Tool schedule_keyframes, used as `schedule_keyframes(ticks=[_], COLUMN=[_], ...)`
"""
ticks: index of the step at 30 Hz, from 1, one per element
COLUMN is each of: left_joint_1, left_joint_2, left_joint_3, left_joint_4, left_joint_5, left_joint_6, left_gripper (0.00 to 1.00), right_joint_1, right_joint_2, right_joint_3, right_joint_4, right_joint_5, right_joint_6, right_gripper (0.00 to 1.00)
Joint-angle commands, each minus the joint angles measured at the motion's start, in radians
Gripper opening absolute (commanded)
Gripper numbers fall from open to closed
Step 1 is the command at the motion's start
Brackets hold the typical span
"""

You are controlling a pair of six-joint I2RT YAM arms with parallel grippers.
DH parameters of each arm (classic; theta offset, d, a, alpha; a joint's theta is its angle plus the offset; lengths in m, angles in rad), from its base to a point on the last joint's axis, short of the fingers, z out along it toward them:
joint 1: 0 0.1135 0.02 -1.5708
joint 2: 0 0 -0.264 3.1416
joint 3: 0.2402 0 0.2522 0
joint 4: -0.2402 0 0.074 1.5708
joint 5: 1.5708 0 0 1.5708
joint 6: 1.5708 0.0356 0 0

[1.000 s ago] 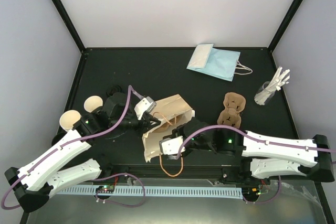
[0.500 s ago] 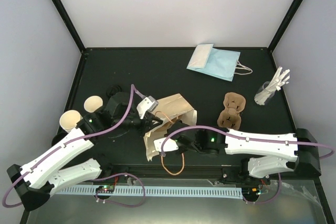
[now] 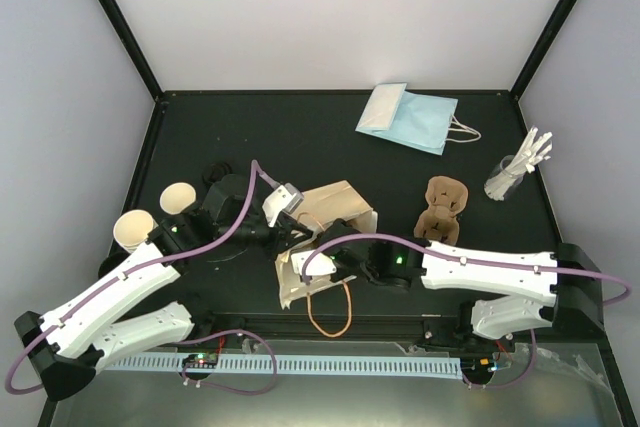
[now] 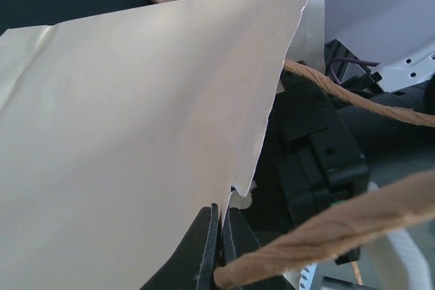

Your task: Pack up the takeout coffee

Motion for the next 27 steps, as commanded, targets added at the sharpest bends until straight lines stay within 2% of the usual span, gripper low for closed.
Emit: schedule_keyframes(ticks=[1, 7, 13, 27], left_joint_1=[-0.007, -0.008, -0.009, -0.010], left_joint_2=[0.002, -0.003, -0.006, -0.007], left_joint_3=[0.025, 0.030, 0.030, 0.032], left_joint_4=[0.034, 0.028, 0.037, 0.037], left_joint_5=[0.034, 0.029, 0.015, 0.079], left_joint_6=[-0.013, -0.008, -0.009, -0.010], left_gripper=[0.01, 0.02, 0.02, 0.02], right_joint_1=[-0.002, -0.002, -0.002, -0.053], right_joint_2=[0.014, 0.008, 0.012, 0.098], right_joint_3=[-0.047, -0.124, -0.160, -0.107], right_joint_4=[0.113, 0.183, 0.156, 0.090], right_joint_5=[0.089, 0.155, 0.166, 0.154], right_joint_6=[-0.055, -0.113, -0.071, 0.015], right_gripper=[0.01, 0.01, 0.01, 0.01])
